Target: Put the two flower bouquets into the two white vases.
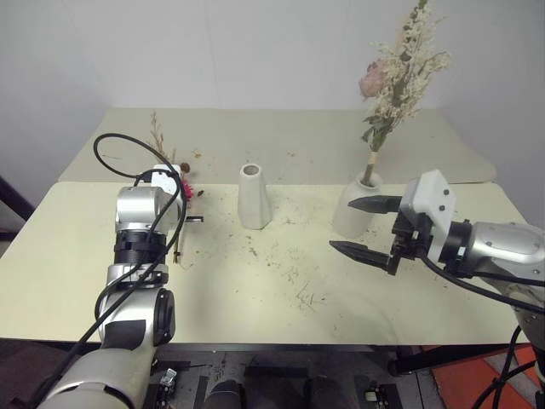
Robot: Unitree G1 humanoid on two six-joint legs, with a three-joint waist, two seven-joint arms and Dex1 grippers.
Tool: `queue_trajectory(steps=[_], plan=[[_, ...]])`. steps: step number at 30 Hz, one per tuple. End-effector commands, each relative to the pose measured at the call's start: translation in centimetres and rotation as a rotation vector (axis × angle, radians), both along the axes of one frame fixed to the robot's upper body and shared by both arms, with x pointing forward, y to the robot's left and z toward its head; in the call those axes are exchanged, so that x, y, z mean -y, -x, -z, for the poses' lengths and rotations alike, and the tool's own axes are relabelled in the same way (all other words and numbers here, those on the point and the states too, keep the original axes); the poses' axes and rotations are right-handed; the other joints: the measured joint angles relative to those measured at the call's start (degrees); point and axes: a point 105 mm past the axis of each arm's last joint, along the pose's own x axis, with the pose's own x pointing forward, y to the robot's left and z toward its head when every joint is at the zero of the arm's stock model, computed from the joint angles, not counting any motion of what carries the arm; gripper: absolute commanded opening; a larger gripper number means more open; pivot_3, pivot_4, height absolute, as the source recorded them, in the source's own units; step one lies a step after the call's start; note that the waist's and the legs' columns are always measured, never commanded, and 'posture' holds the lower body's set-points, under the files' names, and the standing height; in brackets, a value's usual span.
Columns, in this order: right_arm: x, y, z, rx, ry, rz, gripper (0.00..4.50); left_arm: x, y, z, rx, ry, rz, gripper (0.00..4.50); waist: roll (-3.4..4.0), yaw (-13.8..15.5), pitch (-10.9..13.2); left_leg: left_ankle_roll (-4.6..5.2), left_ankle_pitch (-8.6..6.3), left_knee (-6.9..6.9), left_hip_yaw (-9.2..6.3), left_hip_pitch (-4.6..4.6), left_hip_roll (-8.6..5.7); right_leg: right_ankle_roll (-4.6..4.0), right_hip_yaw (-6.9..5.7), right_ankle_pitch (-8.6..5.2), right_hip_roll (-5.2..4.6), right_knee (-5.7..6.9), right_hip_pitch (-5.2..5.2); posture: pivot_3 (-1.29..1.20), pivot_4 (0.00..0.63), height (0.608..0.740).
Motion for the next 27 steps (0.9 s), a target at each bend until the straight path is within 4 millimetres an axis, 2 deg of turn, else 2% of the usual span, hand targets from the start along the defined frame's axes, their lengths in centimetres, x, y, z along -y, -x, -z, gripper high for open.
queue_trajectory(steps=[1, 2, 4, 6, 8, 12, 13, 15, 18, 20, 24, 27], plan=[[0.1, 0.5, -1.2, 0.075, -0.002, 0.000, 4.50, -0.4, -0.5, -1.4, 0.060, -0.016, -0.017, 0.03, 0.00, 0.0, 0.0, 0.00, 0.00, 0.00, 0.00, 0.00, 0.00, 0.00, 0.00, 0.00, 0.00, 0.00, 0.00, 0.00, 0.150, 0.740], [0.1, 0.5, -1.2, 0.076, -0.002, 0.001, 4.50, -0.7, -0.7, -1.9, 0.097, -0.049, -0.032, 0.03, 0.00, 0.0, 0.0, 0.00, 0.00, 0.00, 0.00, -0.03, 0.00, 0.00, 0.00, 0.00, 0.00, 0.01, -0.02, 0.00, 0.150, 0.740], [0.2, 0.5, -1.2, 0.079, -0.001, 0.005, 4.50, -1.2, -1.2, -4.3, 0.244, -0.097, -0.055, 0.03, 0.00, -0.1, 0.0, 0.00, 0.00, 0.01, 0.00, -0.02, 0.00, 0.00, 0.00, 0.00, 0.00, 0.00, -0.02, 0.00, 0.150, 0.740], [0.4, 0.4, -1.3, 0.086, -0.004, 0.013, 4.50, -1.1, -1.6, -8.0, 0.521, -0.069, -0.070, 0.03, 0.00, 0.0, 0.0, -0.01, 0.00, 0.00, 0.00, -0.01, 0.03, 0.00, 0.01, 0.01, 0.00, 0.01, -0.03, 0.00, 0.150, 0.740], [0.5, 0.4, -1.5, 0.093, -0.016, 0.017, 4.50, -0.8, -1.6, -10.9, 0.692, -0.068, -0.052, 0.03, -0.01, 0.2, 0.0, -0.07, 0.04, 0.00, 0.01, -0.04, 0.04, -0.02, 0.01, 0.02, -0.01, 0.00, -0.05, 0.00, 0.150, 0.740], [0.8, 0.5, -1.3, 0.072, -0.023, 0.034, 4.50, 1.1, -1.0, -16.8, 1.051, 0.273, 0.122, 0.03, -0.01, 0.7, 0.0, -0.11, 0.06, 0.00, 0.04, -0.04, 0.03, -0.01, 0.01, 0.04, -0.04, -0.02, -0.04, 0.00, 0.150, 0.740], [0.9, 0.5, -1.2, 0.070, -0.021, 0.038, 4.50, 1.4, -0.8, -17.5, 1.098, 0.339, 0.168, 0.03, 0.00, 0.7, 0.0, -0.11, 0.06, 0.00, 0.05, -0.04, 0.02, -0.01, 0.01, 0.04, -0.04, -0.06, -0.03, 0.00, 0.150, 0.740], [1.1, 0.5, -0.9, 0.068, -0.015, 0.059, 4.50, 2.2, 0.6, -19.7, 1.261, 0.492, 0.359, 0.03, 0.00, 0.7, 0.0, -0.11, 0.06, 0.00, 0.06, -0.04, 0.02, -0.01, 0.01, 0.04, -0.04, -0.05, -0.03, 0.00, 0.150, 0.740], [1.3, 0.6, -0.5, 0.069, -0.014, 0.091, 4.50, 3.5, 2.5, -21.4, 1.422, 0.556, 0.641, 0.03, 0.00, 0.5, 0.0, -0.11, 0.06, 0.00, 0.09, -0.03, 0.01, -0.01, 0.00, 0.04, -0.03, -0.03, -0.02, 0.00, 0.150, 0.740], [1.4, 0.7, -0.1, 0.071, -0.015, 0.112, 4.50, 4.1, 3.0, -21.6, 1.448, 0.644, 0.802, 0.03, 0.01, 0.5, 0.0, -0.11, 0.07, 0.03, 0.10, -0.02, 0.00, -0.01, 0.00, 0.04, -0.03, -0.07, -0.01, 0.00, 0.150, 0.740], [1.4, 1.1, 0.2, 0.082, -0.036, 0.148, 4.50, 5.3, 2.5, -20.6, 1.413, 0.678, 1.006, 0.03, 0.00, 0.3, 0.0, -0.09, 0.07, 0.07, 0.09, 0.05, 0.00, 0.00, -0.01, 0.03, -0.01, -0.13, 0.07, 0.00, 0.150, 0.740], [1.6, 1.5, 0.4, 0.088, -0.048, 0.183, 4.50, 5.9, 1.7, -19.8, 1.354, 0.801, 1.081, 0.03, 0.00, 0.2, 0.0, -0.08, 0.06, 0.08, 0.08, 0.07, -0.01, 0.01, -0.03, 0.02, 0.00, -0.18, 0.13, 0.00, 0.150, 0.740]])
